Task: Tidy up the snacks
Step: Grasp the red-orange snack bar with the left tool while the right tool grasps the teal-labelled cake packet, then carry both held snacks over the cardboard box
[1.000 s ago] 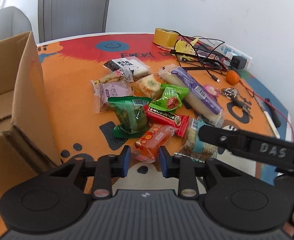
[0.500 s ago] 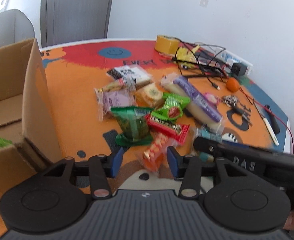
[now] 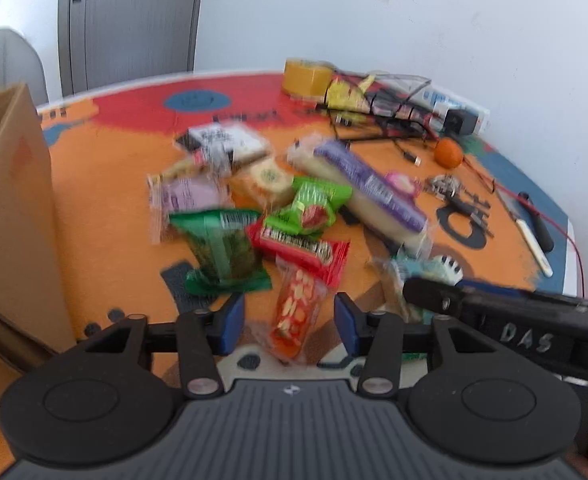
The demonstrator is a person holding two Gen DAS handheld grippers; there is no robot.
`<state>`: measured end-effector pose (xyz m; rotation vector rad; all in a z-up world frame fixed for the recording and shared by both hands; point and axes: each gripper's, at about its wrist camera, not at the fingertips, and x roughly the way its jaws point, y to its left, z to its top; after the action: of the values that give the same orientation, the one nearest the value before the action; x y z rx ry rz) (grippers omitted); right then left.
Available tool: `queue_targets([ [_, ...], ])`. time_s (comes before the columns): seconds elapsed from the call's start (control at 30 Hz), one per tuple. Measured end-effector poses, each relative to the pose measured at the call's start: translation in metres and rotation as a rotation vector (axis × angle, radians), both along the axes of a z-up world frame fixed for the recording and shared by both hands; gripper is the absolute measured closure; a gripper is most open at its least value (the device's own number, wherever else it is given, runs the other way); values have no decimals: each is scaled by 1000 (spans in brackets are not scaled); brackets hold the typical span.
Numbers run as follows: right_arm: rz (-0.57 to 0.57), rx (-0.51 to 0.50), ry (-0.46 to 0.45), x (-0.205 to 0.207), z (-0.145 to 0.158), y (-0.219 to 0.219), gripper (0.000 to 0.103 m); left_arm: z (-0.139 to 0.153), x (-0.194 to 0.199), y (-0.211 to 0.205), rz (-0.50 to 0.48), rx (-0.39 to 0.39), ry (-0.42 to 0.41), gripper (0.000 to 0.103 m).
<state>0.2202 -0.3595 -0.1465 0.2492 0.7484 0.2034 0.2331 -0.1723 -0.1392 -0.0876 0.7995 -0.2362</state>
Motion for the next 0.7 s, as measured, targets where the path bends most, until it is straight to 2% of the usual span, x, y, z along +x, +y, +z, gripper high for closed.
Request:
queue_targets([
  [0.07,6,-7,1,1,-1,3,41,-1,-1,0,-7,22,-8,68],
  [0.1,17,-12,0,1,-1,6,40,-1,-1,2,-6,23,-5,78],
  [0.13,30,-18,-2,1,-1,9,37,-1,-1,4,-5,12,0,83],
  [0.27,63,-67,4,2,-3,23,34,3,-5,13,12,0,7,85],
  [0.3,65,-89,-6,1,-4,26,37,4,-6,16,14,-6,4,85],
  [0.37,67,-138,-16,-1,-3,32,52,9,-10,18,20,-9,-12,85],
  [0.7,84,-81,-47,-13,10,31,54,21,-16,43,121,-16,-37,86],
])
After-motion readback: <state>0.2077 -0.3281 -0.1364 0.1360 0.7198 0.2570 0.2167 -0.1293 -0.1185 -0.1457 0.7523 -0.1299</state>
